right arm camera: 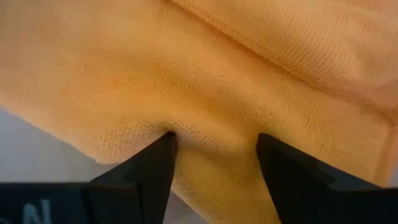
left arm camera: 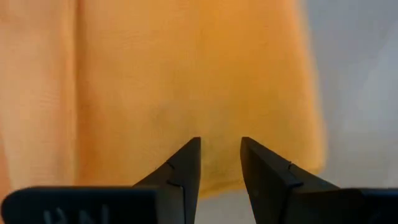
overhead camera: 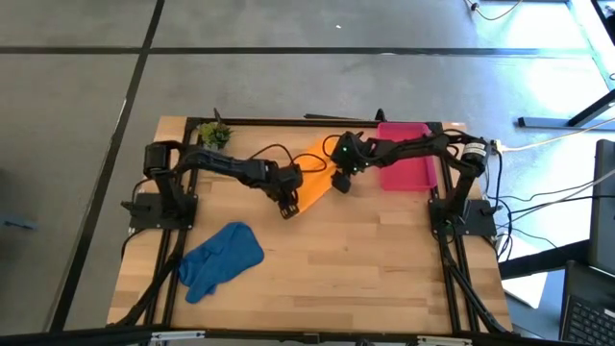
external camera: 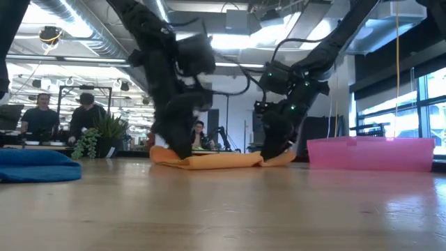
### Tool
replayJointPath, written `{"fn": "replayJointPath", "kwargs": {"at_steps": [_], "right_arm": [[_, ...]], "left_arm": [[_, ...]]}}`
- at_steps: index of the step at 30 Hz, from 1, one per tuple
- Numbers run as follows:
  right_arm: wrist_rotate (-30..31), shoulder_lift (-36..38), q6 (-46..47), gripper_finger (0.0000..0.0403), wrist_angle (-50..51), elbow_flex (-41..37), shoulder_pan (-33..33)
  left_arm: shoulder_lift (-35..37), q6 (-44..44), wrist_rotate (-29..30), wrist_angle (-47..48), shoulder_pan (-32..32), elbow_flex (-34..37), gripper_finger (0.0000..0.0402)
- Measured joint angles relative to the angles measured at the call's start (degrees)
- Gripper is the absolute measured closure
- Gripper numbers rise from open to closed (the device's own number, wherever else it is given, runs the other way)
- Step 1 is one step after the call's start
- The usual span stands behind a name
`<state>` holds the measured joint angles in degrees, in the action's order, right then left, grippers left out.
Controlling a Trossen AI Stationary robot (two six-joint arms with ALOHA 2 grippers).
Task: Roll microfiber towels into tight, uniform cylinder then place into a basket
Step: Fold the orange microfiber towel
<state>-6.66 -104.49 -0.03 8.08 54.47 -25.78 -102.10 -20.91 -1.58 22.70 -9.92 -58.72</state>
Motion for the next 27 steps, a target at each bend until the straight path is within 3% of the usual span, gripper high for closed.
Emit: {"fn": "replayJointPath", "kwargs": {"at_steps": [10,13,19,22,27], "right_arm": [[-0.78,0.04,-0.69,0.0176,14.73,10.25,0.0],[-2.84,0.07,1.74,0.0176,17.88,11.91,0.0],[-9.76,0.11,5.75,0.0176,18.23,9.96,0.68],[-8.67,0.11,5.57,0.0176,17.99,8.14,0.65],[-1.9,0.11,5.7,0.0176,17.92,5.71,-0.33]], "left_arm": [[8.23,4.53,4.9,2.39,-4.43,-3.56,0.0296],[8.02,4.53,8.05,4.89,-7.19,-3.48,0.0296],[5.8,4.55,8.45,7.4,-11.94,-3.45,0.0296],[3.99,4.86,7.44,7.96,-13.22,-3.48,0.0296],[-0.12,5.85,6.27,8.42,-12.54,-3.48,0.0296]]}}
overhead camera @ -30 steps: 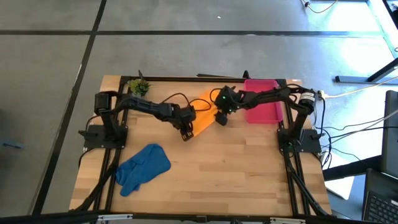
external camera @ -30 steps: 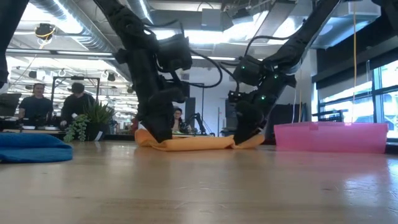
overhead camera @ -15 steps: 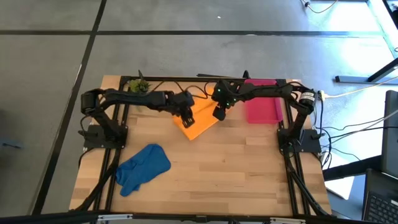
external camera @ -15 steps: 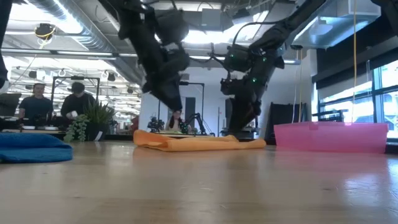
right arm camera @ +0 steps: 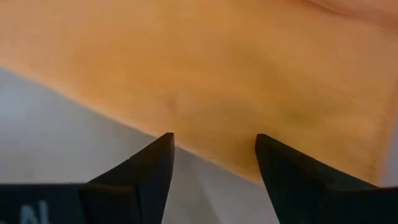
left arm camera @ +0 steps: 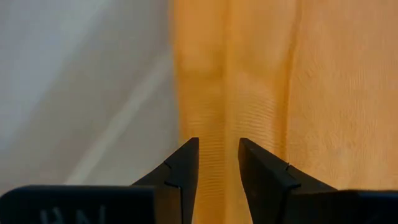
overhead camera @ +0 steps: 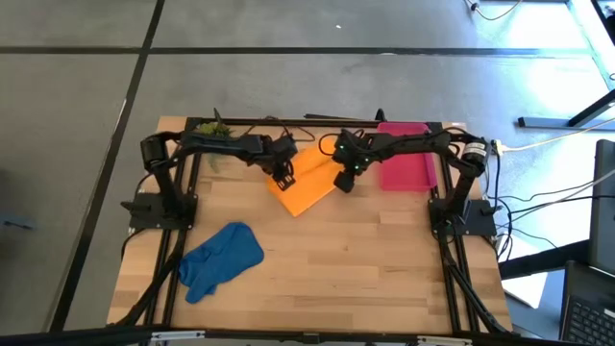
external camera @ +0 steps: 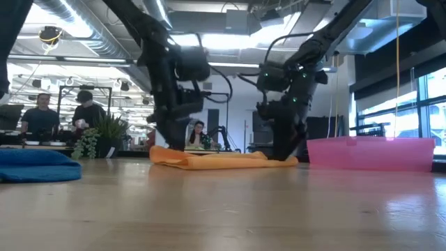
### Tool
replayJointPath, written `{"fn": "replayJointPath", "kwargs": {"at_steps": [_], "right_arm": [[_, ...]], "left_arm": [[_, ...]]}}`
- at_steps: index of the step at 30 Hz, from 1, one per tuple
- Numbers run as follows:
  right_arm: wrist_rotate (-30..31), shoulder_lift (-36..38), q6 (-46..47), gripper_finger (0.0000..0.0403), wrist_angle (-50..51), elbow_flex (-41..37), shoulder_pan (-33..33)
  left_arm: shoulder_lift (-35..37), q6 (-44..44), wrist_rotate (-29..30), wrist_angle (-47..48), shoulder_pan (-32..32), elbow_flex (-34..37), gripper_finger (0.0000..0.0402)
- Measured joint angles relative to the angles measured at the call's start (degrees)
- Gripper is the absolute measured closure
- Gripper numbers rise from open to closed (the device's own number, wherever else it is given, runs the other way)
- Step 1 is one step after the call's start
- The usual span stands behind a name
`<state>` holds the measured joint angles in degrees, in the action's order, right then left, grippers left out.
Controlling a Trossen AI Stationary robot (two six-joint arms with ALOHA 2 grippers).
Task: Roll microfiber towels into tight, uniform cylinder then place into a basket
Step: Fold the orange microfiber towel
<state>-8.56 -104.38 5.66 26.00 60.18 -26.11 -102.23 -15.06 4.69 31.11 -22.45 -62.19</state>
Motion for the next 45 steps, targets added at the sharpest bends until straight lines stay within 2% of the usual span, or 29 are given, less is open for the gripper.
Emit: {"fn": "replayJointPath", "kwargs": {"at_steps": [4,13,19,24,28,33,38,45], "right_arm": [[1.36,0.0,-1.62,0.0176,-0.57,-0.52,-1.2],[1.47,-1.35,-4.86,0.0176,-8.08,-0.52,-3.81],[1.47,-2.43,-7.33,0.0176,-9.88,-0.52,-4.28],[1.47,-1.46,-7.66,0.0176,-10.01,0.56,-4.28],[1.48,-0.67,-6.85,0.0176,-8.89,1.38,-4.28],[1.01,0.15,-5.92,0.0176,-5.96,1.58,-4.26],[0.97,-0.31,-5.78,0.0176,-4.67,0.36,-4.03],[0.88,-0.33,-5.93,0.0176,-4.82,-0.6,-3.63]], "left_arm": [[-2.55,0.47,-0.75,1.27,0.99,0.0,0.0296],[-2.83,-2.82,-8.29,3.98,5.39,-0.06,0.0296],[-2.85,-4.46,-10.31,2.53,9.36,-0.04,0.0296],[-2.96,-4.41,-15.8,-1.45,10.71,-0.02,0.0296],[-1.6,-4.16,-15.76,-0.5,9.84,-0.74,0.0296],[3.67,-3.68,-15.48,-0.37,6.64,-2.33,0.0296],[6.38,1.23,-15.03,-8.03,5.77,-2.89,0.0296],[0.7,14.28,-14.96,-21.22,7.9,-2.78,0.0296]]}}
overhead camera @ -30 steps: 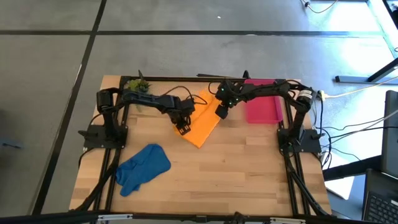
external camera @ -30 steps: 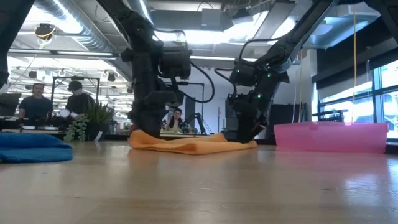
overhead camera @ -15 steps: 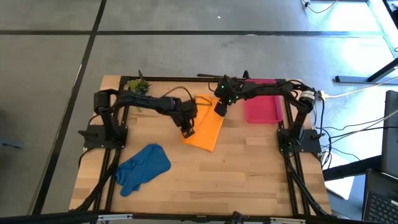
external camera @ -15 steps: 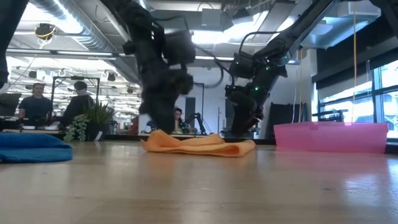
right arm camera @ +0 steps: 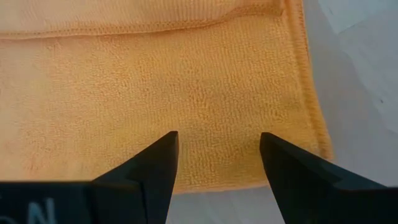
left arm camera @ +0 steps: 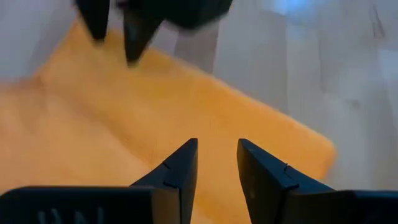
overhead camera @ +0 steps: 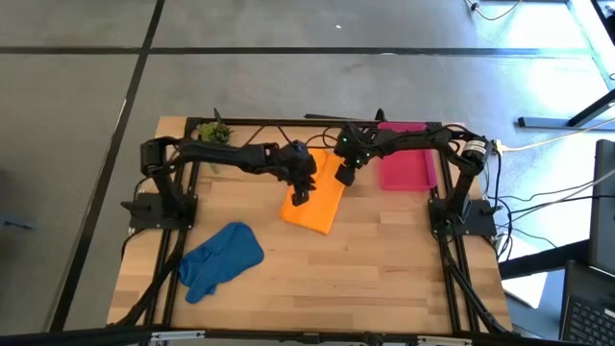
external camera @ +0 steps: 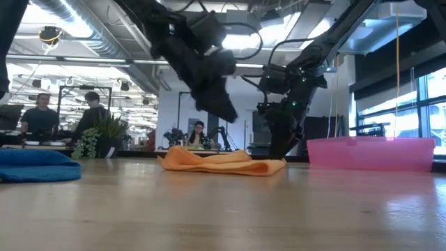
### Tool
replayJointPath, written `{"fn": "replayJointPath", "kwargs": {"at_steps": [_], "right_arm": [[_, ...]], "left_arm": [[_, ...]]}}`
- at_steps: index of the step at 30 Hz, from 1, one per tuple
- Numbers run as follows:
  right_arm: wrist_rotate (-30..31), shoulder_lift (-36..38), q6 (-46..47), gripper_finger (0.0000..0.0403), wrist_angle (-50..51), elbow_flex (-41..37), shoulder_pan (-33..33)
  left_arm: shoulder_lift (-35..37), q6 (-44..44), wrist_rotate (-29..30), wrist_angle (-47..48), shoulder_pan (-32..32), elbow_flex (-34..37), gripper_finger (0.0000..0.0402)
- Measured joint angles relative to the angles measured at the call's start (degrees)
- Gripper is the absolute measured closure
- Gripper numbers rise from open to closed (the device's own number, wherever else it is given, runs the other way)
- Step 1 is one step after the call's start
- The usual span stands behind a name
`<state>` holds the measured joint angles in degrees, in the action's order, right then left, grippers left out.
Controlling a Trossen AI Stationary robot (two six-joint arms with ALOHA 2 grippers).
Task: Roll microfiber towels into tight, uniform cylinder then place into a basket
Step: Fold the orange microfiber towel
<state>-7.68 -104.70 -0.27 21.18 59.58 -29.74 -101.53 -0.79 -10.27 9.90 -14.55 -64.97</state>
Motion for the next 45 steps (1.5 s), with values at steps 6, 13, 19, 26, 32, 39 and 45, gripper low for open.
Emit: {"fn": "replayJointPath", "kwargs": {"at_steps": [6,13,19,26,32,39,45], "right_arm": [[-0.94,0.0,-0.03,0.0176,-0.91,-1.34,-0.04],[-0.91,0.19,-0.03,0.0176,-2.0,-2.97,-0.04],[-0.96,0.17,0.08,0.0176,-2.88,-3.07,-0.04],[-0.98,0.12,0.04,0.0176,-3.2,-3.11,-0.04],[-0.98,0.07,0.02,0.0176,-3.32,-3.11,-0.04],[-0.98,0.02,0.02,0.0176,-3.92,-3.13,-0.02],[-0.98,-0.02,0.02,0.0176,-4.25,-3.16,-0.02]], "left_arm": [[-4.76,2.94,2.32,-3.92,-0.79,0.04,0.0296],[-9.48,3.03,2.22,-6.94,-1.64,0.04,0.0296],[-11.77,2.95,3.56,-9.52,-0.66,0.02,0.0296],[-12.29,2.83,13.9,-9.49,-0.52,0.02,0.0296],[-12.08,2.57,18.26,-9.6,-0.79,0.04,0.0296],[-12.16,2.48,7.34,-16.57,-0.78,0.06,0.0296],[-14.37,2.38,10.86,-16.08,-1.0,0.17,0.0296]]}}
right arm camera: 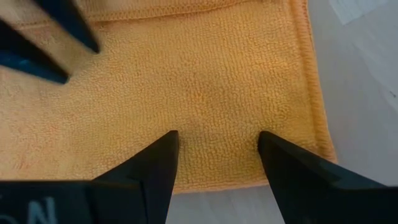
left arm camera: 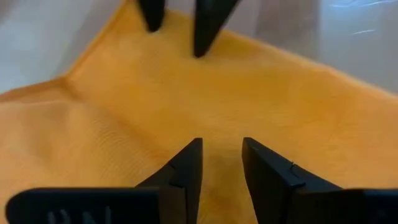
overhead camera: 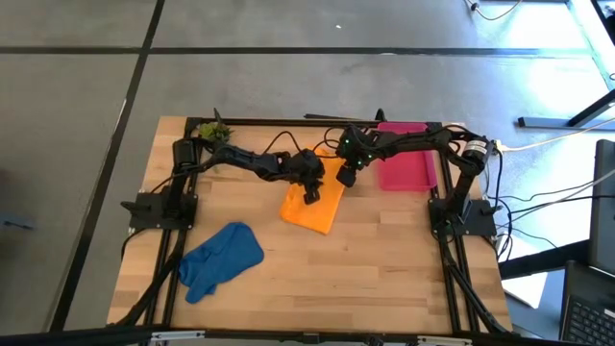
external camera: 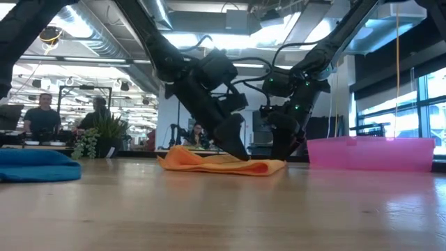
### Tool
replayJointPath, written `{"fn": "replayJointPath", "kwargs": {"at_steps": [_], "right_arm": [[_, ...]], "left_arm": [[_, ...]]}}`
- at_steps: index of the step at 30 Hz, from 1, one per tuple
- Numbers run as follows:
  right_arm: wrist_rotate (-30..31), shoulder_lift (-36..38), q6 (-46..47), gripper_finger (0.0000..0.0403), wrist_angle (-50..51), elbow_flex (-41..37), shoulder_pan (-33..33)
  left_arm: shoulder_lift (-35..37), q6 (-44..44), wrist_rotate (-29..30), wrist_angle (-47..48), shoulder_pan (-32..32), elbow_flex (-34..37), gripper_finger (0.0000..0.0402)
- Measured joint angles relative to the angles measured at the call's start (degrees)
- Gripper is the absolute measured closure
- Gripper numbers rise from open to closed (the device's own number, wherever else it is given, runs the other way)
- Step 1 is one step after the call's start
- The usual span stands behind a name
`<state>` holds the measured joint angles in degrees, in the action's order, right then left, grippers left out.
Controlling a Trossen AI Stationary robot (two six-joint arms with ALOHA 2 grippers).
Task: Roll microfiber towels into tight, uniform cylinder then place into a basket
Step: Fold the orange microfiber towel
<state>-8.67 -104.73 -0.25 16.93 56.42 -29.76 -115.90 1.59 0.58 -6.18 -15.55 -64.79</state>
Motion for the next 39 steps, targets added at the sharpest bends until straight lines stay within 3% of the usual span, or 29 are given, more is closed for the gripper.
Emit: {"fn": "replayJointPath", "kwargs": {"at_steps": [5,17,32,39], "right_arm": [[-0.04,0.0,0.0,0.0176,0.0,0.0,-0.01],[-0.01,0.0,0.2,0.0176,-0.06,0.0,0.0],[0.0,-0.02,-0.2,0.0176,-0.09,0.0,0.0],[0.0,0.04,-0.2,0.0176,-0.22,0.0,0.0]], "left_arm": [[0.08,0.02,9.66,0.25,-0.09,-0.09,0.0296],[0.48,-0.01,15.26,8.55,-2.71,-0.3,0.0296],[4.96,0.49,17.3,13.77,-6.58,-0.07,0.0296],[9.29,0.19,13.35,16.99,-8.24,-0.09,0.0296]]}}
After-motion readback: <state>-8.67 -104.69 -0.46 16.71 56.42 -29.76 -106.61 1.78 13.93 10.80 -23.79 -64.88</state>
